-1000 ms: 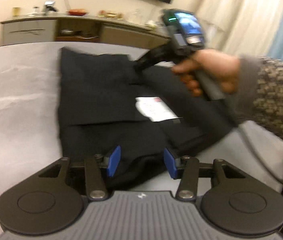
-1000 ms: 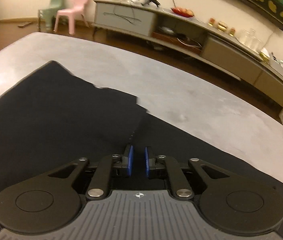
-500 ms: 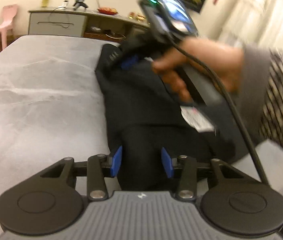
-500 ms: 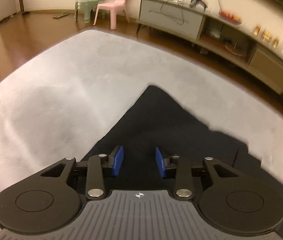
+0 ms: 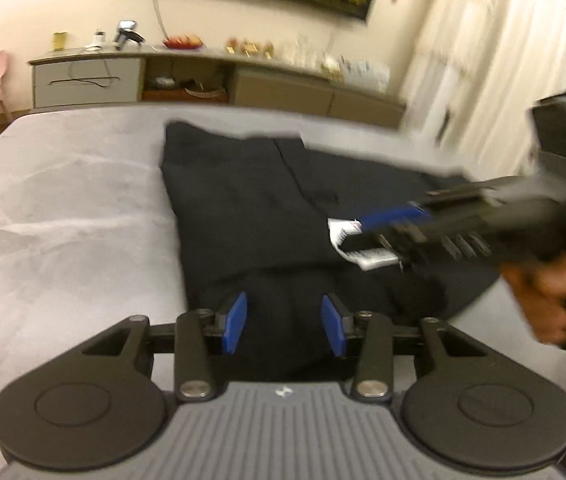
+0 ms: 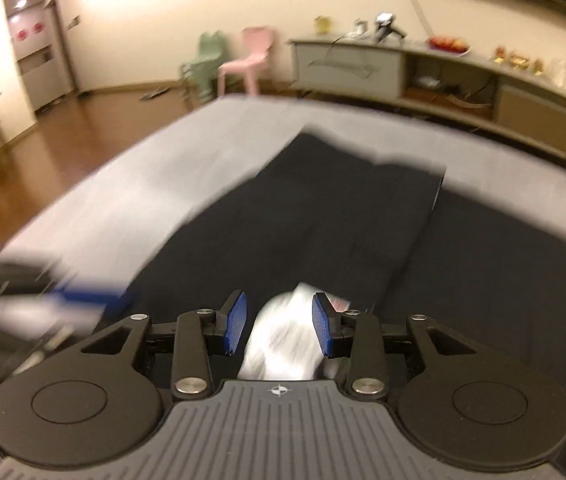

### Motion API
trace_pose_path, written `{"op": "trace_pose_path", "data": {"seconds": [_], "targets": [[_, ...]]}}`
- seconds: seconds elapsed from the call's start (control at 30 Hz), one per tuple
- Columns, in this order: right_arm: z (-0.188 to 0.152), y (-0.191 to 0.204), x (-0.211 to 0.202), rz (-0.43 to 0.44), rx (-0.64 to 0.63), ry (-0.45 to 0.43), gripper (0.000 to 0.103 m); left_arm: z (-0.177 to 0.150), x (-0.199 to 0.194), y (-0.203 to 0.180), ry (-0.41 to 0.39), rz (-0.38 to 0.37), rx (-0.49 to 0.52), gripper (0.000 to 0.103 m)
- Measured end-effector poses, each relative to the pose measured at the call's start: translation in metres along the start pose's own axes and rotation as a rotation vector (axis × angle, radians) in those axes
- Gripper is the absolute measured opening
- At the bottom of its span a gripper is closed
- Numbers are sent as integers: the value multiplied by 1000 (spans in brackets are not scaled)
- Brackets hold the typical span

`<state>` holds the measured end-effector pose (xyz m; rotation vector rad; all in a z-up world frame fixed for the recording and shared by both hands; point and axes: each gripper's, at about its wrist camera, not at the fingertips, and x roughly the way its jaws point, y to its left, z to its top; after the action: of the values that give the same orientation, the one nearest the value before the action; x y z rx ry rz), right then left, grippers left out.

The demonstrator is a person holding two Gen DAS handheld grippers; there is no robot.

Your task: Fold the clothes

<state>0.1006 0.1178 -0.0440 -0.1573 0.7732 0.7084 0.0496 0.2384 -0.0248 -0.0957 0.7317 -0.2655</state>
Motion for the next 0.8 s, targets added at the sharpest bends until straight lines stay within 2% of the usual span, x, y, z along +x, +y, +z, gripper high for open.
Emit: {"op": "trace_pose_path", "data": {"seconds": [0.13, 0.27, 0.33, 0.37, 0.4, 0.5, 0.57, 0.6, 0.67, 0.73, 0.8], "targets": [[-21, -15, -7, -40, 4, 3, 41, -3, 9, -16, 30, 56, 55, 41], [-20, -54, -69, -48, 125, -81, 46, 6, -8, -20, -33, 42, 31, 41], [-26, -96, -97, -120, 171, -104, 62, 16, -18, -26, -86, 7, 12, 41], [-30, -117, -110, -159, 196, -114, 66, 22, -23, -32, -110, -15, 4, 41], [-38, -143, -121, -223, 238, -115, 75, 27, -28, -38, -135, -41, -3, 41], [-66, -223, -158, -428, 350, -128, 78, 46, -27, -62, -181, -151, -37, 52], [-94, -257, -173, -506, 406, -171, 81, 60, -15, -83, -172, -205, -54, 59], [-107, -274, -180, -542, 434, -192, 85, 67, -7, -95, -158, -207, -58, 62], [-125, -296, -182, -546, 502, -214, 86, 83, 8, -118, -130, -209, -67, 75], [-135, -311, -177, -537, 544, -227, 86, 104, 28, -146, -85, -222, -84, 78], [-138, -325, -169, -536, 551, -202, 86, 130, 50, -179, -45, -233, -88, 80]]}}
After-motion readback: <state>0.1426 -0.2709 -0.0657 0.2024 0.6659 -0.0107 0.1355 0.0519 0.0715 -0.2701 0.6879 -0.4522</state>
